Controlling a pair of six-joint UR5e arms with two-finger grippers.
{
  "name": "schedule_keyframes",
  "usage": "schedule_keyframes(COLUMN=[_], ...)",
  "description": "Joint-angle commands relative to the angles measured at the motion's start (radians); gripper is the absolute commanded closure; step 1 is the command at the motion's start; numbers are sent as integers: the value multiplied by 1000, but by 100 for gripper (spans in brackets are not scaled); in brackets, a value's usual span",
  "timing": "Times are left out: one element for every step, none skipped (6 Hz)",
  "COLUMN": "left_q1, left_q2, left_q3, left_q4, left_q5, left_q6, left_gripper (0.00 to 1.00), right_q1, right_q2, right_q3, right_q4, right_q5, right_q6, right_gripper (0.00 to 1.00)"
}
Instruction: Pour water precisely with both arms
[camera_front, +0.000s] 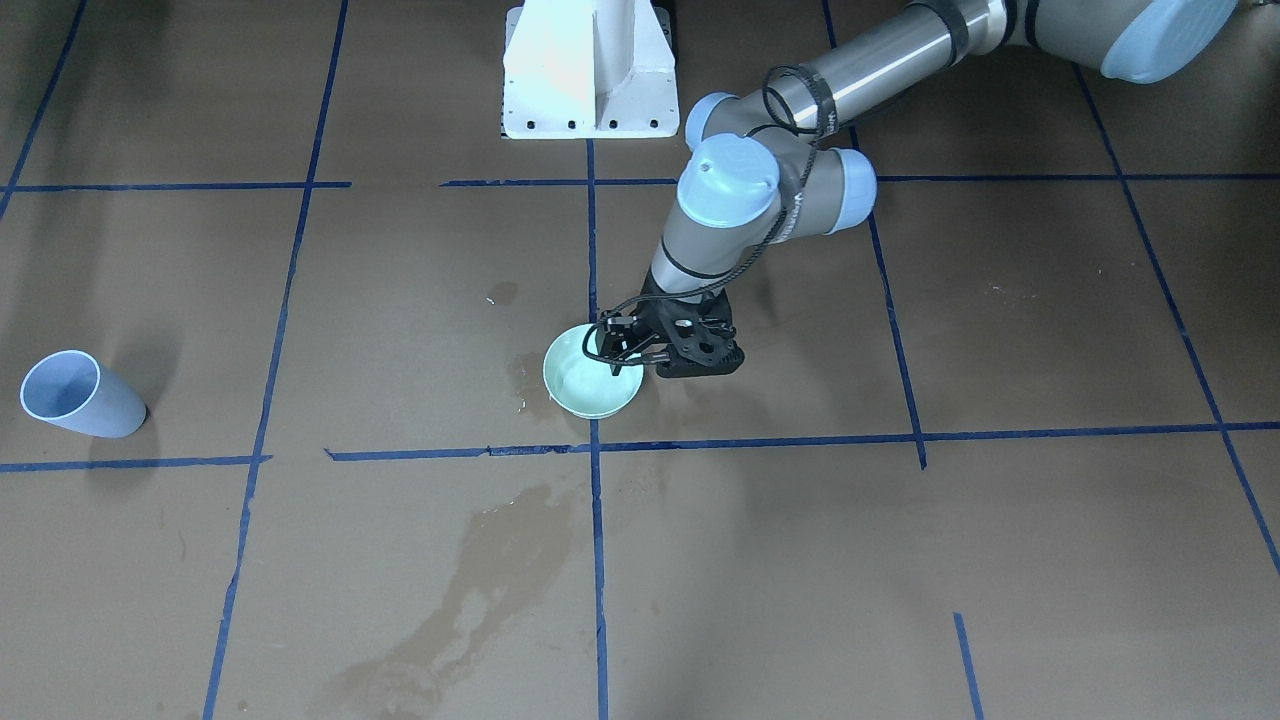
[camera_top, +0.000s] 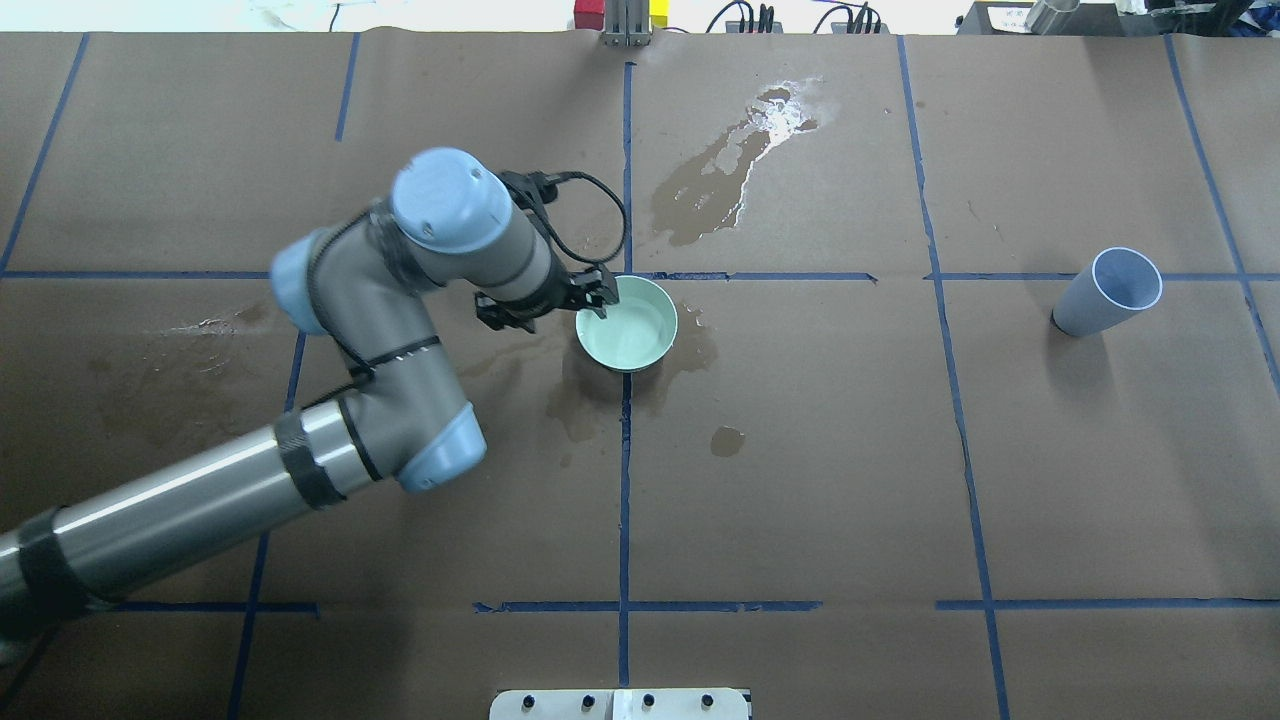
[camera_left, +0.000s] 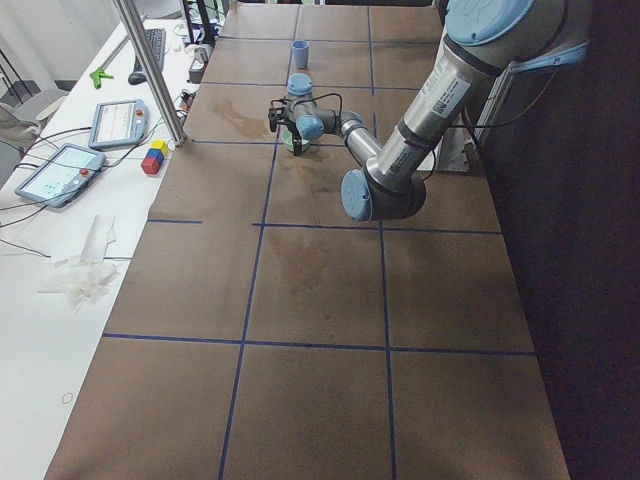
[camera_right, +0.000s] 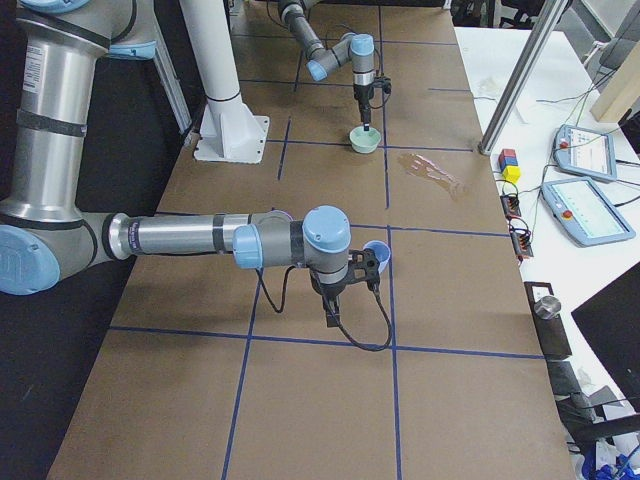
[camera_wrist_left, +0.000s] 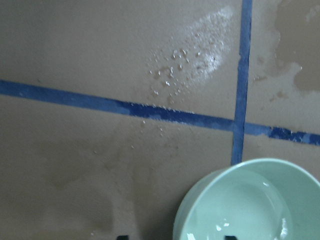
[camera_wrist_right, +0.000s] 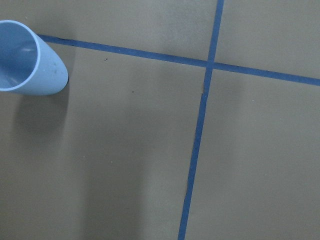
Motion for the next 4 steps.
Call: schedule_keyframes(left_q1=[-77, -130, -135, -134], left_q2=[163, 211, 243, 244], left_q3=[-223, -259, -258, -258], left_q4=[113, 132, 123, 123], left_q5=[-81, -144, -149, -148], left_q6=[141, 236, 285, 283], left_gripper=[0, 0, 0, 0], right_q1=[-1, -2, -2, -29], right_q2=[5, 10, 40, 45], right_q3=[54, 57, 66, 112], right_q4=[2, 0, 0, 66], right_q5=[36, 55, 105, 113], right_q6=[2, 2, 41, 245], right_gripper=[0, 1, 1, 1])
